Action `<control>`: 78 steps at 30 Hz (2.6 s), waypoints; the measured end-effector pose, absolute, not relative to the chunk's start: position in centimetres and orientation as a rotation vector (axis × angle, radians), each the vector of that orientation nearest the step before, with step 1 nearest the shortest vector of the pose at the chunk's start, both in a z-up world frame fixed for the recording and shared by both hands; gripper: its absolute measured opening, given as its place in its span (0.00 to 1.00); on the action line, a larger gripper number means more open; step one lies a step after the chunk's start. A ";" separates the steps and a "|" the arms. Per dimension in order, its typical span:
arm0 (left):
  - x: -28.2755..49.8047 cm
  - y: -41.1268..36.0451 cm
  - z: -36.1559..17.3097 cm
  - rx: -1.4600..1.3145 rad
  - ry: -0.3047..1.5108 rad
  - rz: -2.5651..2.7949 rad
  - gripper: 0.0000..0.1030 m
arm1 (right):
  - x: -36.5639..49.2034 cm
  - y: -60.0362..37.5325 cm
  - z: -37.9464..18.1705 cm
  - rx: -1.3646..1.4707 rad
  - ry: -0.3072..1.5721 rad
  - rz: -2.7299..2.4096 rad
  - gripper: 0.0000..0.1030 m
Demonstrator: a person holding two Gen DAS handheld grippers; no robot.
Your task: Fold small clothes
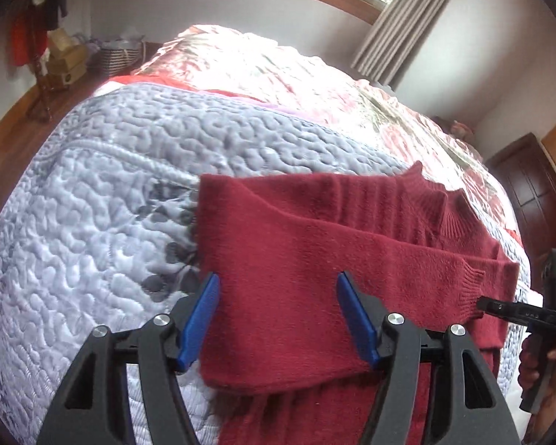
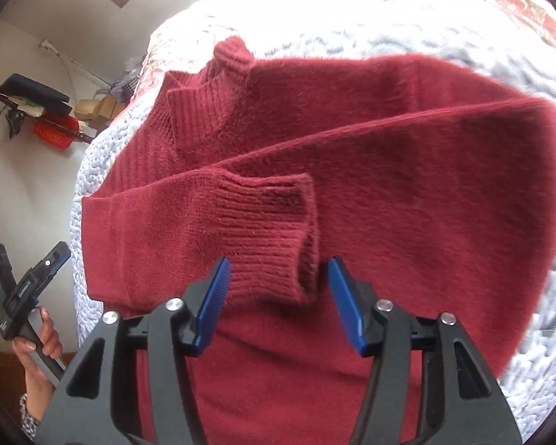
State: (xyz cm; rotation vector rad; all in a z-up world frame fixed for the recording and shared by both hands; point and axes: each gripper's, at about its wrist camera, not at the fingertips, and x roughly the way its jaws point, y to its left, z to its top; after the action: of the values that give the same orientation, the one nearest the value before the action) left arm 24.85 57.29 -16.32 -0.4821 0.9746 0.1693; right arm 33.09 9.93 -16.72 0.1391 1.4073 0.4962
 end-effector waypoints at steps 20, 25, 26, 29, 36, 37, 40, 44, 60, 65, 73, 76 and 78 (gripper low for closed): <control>26.8 56.7 -18.9 -0.490 1.042 0.189 0.73 | 30.7 1.9 -9.2 0.127 1.198 0.435 0.05; 29.0 54.4 -21.1 -0.444 1.115 0.177 0.73 | 31.1 0.9 -13.3 0.126 1.277 0.383 0.06; 29.4 54.1 -21.6 -0.438 1.129 0.177 0.73 | 31.2 0.5 -14.3 0.115 1.297 0.371 0.06; 30.1 53.5 -22.5 -0.440 1.158 0.153 0.73 | 31.0 0.3 -15.5 0.093 1.315 0.357 0.20; 32.3 52.8 -22.2 -0.411 1.164 0.118 0.79 | 33.5 -1.3 -14.6 0.171 1.295 0.356 0.45; 32.7 52.8 -22.3 -0.407 1.167 0.122 0.79 | 34.1 -1.5 -15.0 0.191 1.314 0.356 0.38; 33.4 52.6 -22.5 -0.384 1.180 0.146 0.71 | 35.2 -1.4 -15.4 0.190 1.327 0.384 0.12; 33.7 52.3 -22.2 -0.338 1.158 0.199 0.63 | 35.5 -1.9 -14.1 0.195 1.268 0.421 0.06; 28.1 51.8 -19.8 -0.299 1.182 0.135 0.77 | 28.9 -5.8 -11.9 0.190 1.248 0.439 0.24; 18.7 50.7 -19.5 -0.286 1.250 0.068 0.78 | 20.0 -7.8 -11.7 0.133 1.298 0.432 0.28; 6.2 48.4 -20.6 -0.256 1.354 0.052 0.79 | 5.9 -10.7 -13.8 0.110 1.456 0.390 0.38; 3.3 48.1 -21.4 -0.281 1.384 0.062 0.79 | 2.4 -11.5 -14.8 0.129 1.501 0.371 0.41; 1.9 47.8 -22.0 -0.287 1.399 0.055 0.79 | 0.7 -11.6 -15.4 0.117 1.524 0.363 0.41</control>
State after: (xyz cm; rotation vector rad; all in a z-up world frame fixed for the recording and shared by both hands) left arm 1.86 47.81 -22.03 -0.2871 1.3991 0.0549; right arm 0.69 -11.59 -15.36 0.1167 1.5241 0.3631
